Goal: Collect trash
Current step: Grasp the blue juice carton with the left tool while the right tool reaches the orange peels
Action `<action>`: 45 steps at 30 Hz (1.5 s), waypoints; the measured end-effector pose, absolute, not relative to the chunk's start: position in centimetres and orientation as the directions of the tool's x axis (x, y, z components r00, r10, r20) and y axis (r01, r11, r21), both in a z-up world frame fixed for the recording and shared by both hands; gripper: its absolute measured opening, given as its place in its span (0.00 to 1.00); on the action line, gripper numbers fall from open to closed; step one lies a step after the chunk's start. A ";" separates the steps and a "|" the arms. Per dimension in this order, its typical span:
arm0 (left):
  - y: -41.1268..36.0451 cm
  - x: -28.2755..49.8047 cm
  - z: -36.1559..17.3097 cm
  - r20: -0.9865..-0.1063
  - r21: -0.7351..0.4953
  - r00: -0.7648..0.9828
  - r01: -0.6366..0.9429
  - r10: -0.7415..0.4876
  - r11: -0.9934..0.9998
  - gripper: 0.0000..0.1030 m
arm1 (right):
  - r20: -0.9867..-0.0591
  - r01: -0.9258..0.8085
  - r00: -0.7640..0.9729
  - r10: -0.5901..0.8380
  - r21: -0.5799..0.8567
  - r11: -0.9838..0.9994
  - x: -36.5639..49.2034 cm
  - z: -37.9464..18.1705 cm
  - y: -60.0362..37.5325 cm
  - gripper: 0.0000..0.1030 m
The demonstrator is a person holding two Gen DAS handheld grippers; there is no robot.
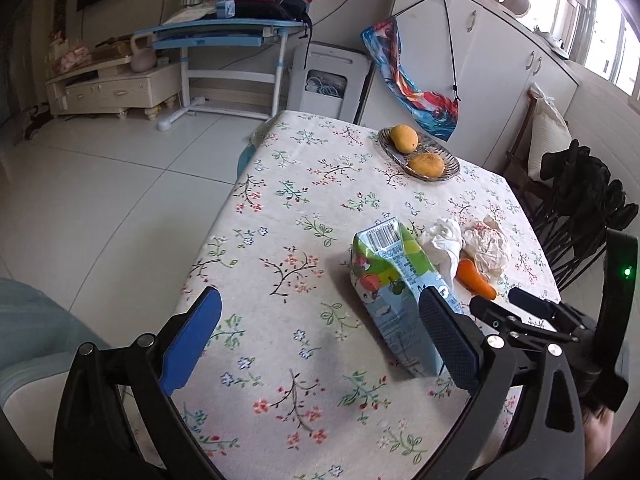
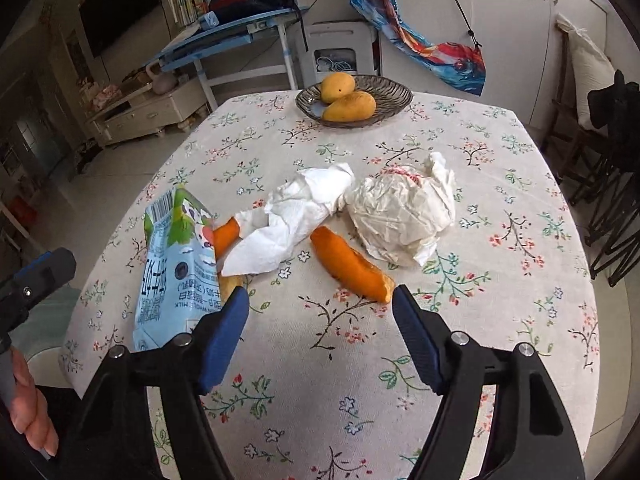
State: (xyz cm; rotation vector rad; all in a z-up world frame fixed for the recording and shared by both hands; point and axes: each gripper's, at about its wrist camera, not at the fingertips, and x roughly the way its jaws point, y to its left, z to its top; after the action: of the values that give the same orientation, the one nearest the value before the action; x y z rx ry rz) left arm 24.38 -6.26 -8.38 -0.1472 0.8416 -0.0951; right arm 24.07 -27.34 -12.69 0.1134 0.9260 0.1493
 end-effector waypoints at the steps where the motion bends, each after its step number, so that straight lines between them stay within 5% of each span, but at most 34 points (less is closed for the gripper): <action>1: -6.2 24.5 -8.4 -0.736 -0.166 0.662 0.026 -0.141 0.986 0.93 | -0.782 -0.079 0.596 0.181 0.167 0.983 24.1 -12.5 -27.4 0.70; 18: -7.8 27.1 -9.7 -0.768 -0.169 0.621 0.042 -0.158 0.985 0.93 | -0.821 -0.095 0.548 0.159 0.128 0.987 26.2 -14.1 -27.5 0.63; 21: -7.5 27.5 -10.0 -0.776 -0.214 0.602 0.025 -0.186 0.976 0.93 | -0.825 -0.107 0.544 0.152 0.112 0.988 26.4 -14.3 -27.2 0.54; 23: -7.6 27.6 -10.2 -0.779 -0.221 0.596 0.026 -0.192 0.975 0.93 | -0.833 -0.128 0.533 0.150 0.096 0.987 26.3 -14.2 -26.8 0.31; 26: -7.9 27.5 -10.2 -0.780 -0.193 0.600 0.040 -0.178 0.980 0.93 | -0.835 -0.163 0.509 0.210 0.146 0.976 25.5 -13.8 -26.7 0.14; 31: -7.4 27.6 -10.6 -0.793 -0.170 0.590 0.022 -0.150 0.985 0.93 | -0.858 -0.276 0.432 0.279 0.169 0.946 23.8 -14.2 -24.5 0.14; 33: -7.0 27.8 -10.7 -0.798 -0.177 0.586 -0.001 -0.143 0.984 0.93 | -0.850 -0.263 0.446 0.280 0.174 0.949 23.6 -13.9 -24.4 0.23; 35: -6.6 27.8 -10.6 -0.795 -0.189 0.589 -0.015 -0.144 0.982 0.93 | -0.829 -0.233 0.466 0.309 0.222 0.947 23.6 -13.4 -24.9 0.49; 42: -5.9 27.8 -10.5 -0.792 -0.185 0.596 -0.030 -0.131 0.982 0.93 | -0.729 -0.307 0.398 0.557 0.467 0.829 23.7 -13.1 -23.6 0.50; 45: -5.9 27.9 -10.4 -0.788 -0.185 0.602 -0.029 -0.131 0.982 0.93 | -0.735 -0.312 0.409 0.541 0.444 0.840 23.8 -12.9 -23.3 0.50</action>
State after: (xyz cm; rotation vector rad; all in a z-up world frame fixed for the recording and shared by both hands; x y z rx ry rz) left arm 27.91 -5.89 -10.40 -0.1867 0.9249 -0.0591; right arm 23.76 -23.32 -12.91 0.2526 1.0161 0.5444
